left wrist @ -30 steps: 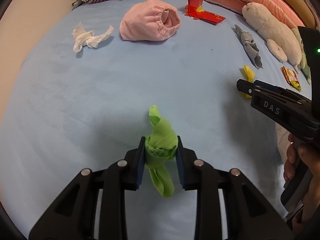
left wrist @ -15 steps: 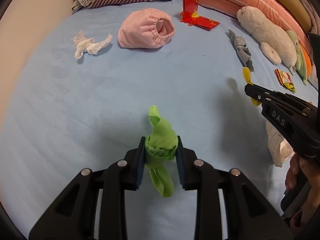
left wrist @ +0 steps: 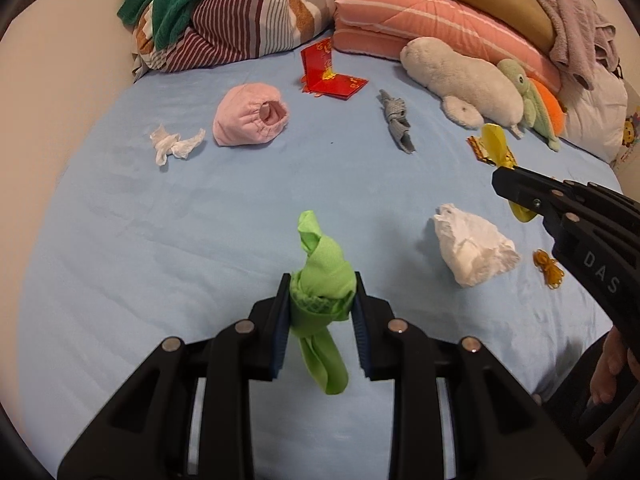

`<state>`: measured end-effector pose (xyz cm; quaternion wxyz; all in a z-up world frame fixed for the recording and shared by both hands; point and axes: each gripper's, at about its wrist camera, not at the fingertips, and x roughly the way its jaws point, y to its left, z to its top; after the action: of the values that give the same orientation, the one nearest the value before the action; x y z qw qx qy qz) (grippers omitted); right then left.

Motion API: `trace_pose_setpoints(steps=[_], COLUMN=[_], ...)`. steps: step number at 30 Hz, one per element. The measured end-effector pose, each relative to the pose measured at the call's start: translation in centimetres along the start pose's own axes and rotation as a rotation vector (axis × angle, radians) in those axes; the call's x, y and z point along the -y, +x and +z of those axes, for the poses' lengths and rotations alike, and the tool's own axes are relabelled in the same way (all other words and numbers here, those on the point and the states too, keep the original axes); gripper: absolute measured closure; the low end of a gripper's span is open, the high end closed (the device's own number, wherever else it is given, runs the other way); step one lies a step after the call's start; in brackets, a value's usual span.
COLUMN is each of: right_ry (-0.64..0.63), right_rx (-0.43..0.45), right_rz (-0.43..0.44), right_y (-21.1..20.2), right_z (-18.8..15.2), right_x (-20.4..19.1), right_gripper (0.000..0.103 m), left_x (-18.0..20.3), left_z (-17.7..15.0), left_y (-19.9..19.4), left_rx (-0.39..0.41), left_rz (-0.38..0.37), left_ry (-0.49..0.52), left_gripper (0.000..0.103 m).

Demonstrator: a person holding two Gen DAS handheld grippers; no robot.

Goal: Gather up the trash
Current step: 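Carry the green cloth and yellow ribbon with both tools to the bin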

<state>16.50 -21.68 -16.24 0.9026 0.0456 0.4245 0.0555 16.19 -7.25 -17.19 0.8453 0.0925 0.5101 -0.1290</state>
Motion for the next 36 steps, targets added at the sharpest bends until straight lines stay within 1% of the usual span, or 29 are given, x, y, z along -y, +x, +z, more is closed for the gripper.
trace_pose_setpoints(steps=[5, 8, 11, 17, 21, 27, 32, 36], right_ry=[0.016, 0.030, 0.060, 0.142, 0.207, 0.339, 0.461, 0.561], right_rx=[0.022, 0.035, 0.051, 0.098, 0.141, 0.210, 0.275, 0.298], right_rz=[-0.025, -0.050, -0.074, -0.155, -0.239, -0.370, -0.543, -0.684], right_y=[-4.9, -8.0, -11.1, -18.1, -23.6, -32.5, -41.9, -48.7], right_z=[-2.0, -3.6, -5.5, -9.7, -12.6, -17.7, -22.9, -27.1], right_x=[1.5, 2.8, 4.6, 9.3, 12.9, 18.1, 21.9, 24.6], right_gripper=[0.098, 0.098, 0.098, 0.098, 0.098, 0.098, 0.098, 0.098], left_x=[2.9, 5.3, 8.0, 14.5, 19.9, 28.7, 36.9, 43.2], left_z=[-1.4, -2.1, -2.5, -3.0, -3.4, -4.5, -6.0, -7.8], left_y=[-3.2, -4.9, -6.7, -9.9, -12.1, -16.3, -20.8, -24.5], left_rx=[0.031, 0.053, 0.085, 0.140, 0.177, 0.235, 0.294, 0.343], left_rz=[-0.031, -0.050, -0.070, -0.132, -0.183, -0.302, -0.421, -0.512], left_ry=[0.047, 0.089, 0.141, 0.278, 0.394, 0.573, 0.742, 0.873], left_gripper=[0.075, 0.075, 0.075, 0.075, 0.075, 0.075, 0.075, 0.074])
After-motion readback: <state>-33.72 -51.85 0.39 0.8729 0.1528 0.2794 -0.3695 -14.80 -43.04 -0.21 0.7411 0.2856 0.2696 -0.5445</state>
